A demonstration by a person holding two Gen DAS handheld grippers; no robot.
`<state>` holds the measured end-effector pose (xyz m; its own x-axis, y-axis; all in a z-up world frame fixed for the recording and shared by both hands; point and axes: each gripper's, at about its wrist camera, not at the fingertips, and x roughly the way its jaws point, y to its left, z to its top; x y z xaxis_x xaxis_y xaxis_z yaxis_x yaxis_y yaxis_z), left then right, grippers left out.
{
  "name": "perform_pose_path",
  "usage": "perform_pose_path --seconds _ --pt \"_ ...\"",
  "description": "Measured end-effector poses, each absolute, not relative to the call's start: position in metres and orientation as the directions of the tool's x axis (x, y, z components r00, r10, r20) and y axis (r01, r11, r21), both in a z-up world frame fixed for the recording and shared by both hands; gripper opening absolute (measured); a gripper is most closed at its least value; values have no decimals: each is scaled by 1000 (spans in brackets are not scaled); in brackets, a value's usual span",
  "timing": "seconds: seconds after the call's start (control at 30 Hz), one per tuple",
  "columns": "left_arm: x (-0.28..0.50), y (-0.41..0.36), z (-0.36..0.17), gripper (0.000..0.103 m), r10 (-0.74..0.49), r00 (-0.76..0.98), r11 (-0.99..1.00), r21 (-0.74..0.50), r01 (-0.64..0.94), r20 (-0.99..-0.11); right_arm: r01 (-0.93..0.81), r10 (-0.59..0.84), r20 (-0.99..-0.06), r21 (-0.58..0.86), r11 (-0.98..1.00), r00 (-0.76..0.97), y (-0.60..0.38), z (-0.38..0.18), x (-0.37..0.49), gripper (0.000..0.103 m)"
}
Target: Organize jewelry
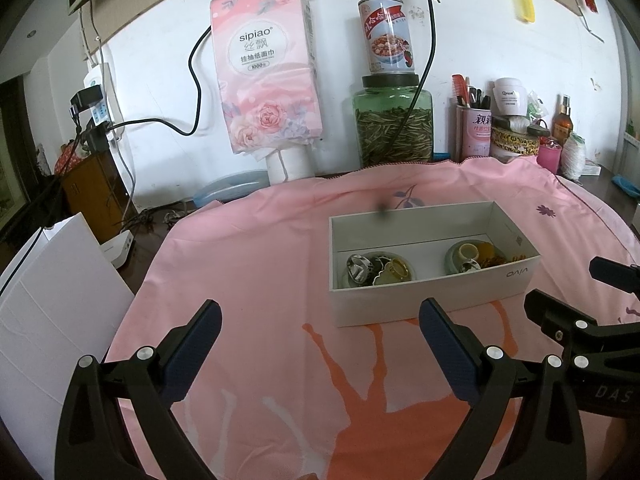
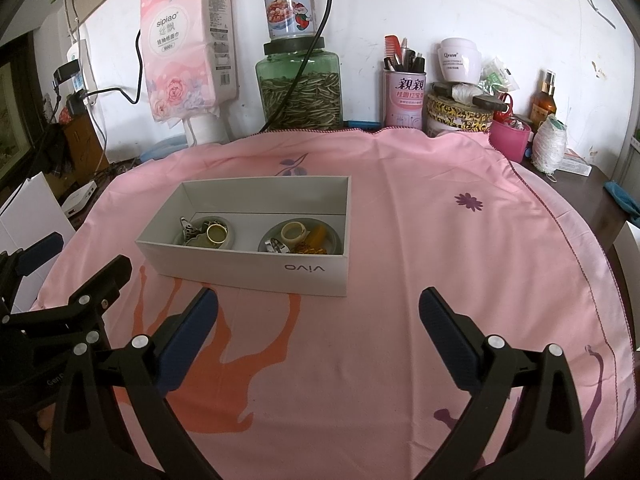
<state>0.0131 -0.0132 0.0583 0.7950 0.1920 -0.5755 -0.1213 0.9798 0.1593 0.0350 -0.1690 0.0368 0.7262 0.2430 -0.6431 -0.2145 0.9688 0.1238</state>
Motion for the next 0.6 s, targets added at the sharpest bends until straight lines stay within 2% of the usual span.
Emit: perform_pose_path --seconds 0.6 --pt "13 -10 58 97 192 794 980 160 -121 -576 -215 243 -643 123 969 726 -169 36 35 96"
